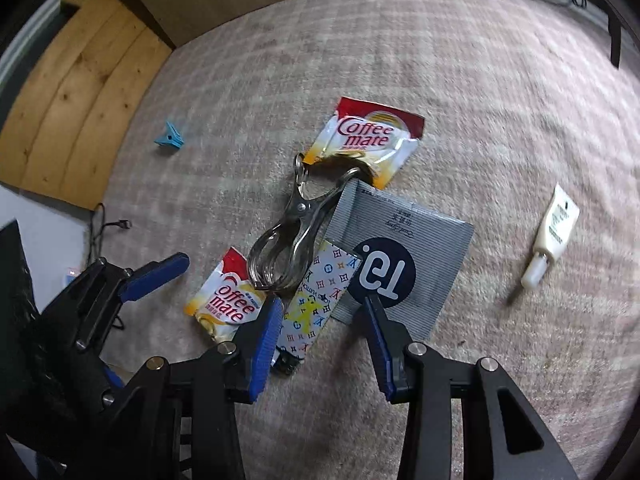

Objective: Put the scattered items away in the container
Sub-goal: 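Grasp a coffee-mate sachet with the left tool while the right grasps a printed tube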

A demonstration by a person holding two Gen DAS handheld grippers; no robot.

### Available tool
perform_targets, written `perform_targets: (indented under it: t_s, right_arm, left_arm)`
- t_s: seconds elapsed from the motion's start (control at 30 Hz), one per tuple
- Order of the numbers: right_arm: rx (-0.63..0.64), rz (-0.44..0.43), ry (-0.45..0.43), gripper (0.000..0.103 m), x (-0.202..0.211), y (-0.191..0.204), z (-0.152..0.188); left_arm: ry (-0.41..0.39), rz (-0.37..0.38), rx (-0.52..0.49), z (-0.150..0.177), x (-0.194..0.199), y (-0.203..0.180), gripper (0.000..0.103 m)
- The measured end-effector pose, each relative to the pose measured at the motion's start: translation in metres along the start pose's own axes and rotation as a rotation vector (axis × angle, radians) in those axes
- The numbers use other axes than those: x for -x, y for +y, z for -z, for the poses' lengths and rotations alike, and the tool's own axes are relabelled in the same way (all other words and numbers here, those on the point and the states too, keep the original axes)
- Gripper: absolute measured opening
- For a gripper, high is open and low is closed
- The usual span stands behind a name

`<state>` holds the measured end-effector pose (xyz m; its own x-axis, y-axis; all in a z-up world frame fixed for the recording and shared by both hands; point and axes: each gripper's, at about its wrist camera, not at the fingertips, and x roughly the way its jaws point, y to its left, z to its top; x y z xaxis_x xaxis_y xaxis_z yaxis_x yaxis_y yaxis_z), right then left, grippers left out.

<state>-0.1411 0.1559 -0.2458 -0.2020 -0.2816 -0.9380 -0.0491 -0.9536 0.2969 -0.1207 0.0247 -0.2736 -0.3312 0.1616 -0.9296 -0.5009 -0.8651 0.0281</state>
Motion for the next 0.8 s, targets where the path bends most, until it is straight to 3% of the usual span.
perform_targets:
  t_s: [0.1,0.23,0.4,0.6,0.8]
  right_arm:
    - [0.04,0.059,-0.017,0.027,-0.002,0.008,0.002]
    - [0.032,0.055,-0.012,0.013,-0.003,0.009,0.002]
    - [-0.011,0.021,-0.008,0.01,-0.001,0.001,0.011]
    - [-0.101,-0.078,-0.027,0.009,0.017,-0.014,0.03]
    - [-0.176,-0.133,-0.093,0.009,0.051,-0.037,0.045]
  left_arm:
    - [-0.012,0.03,0.024,0.002,0.001,0.009,0.063]
    - [-0.018,0.028,0.05,0.002,0.003,0.019,0.045]
    - [-0.032,0.033,0.103,0.007,0.007,0.031,0.041]
    - [-0.053,0.086,0.18,0.015,0.025,0.043,0.038]
    - [-0.098,0.088,0.166,0.005,0.052,0.032,0.038]
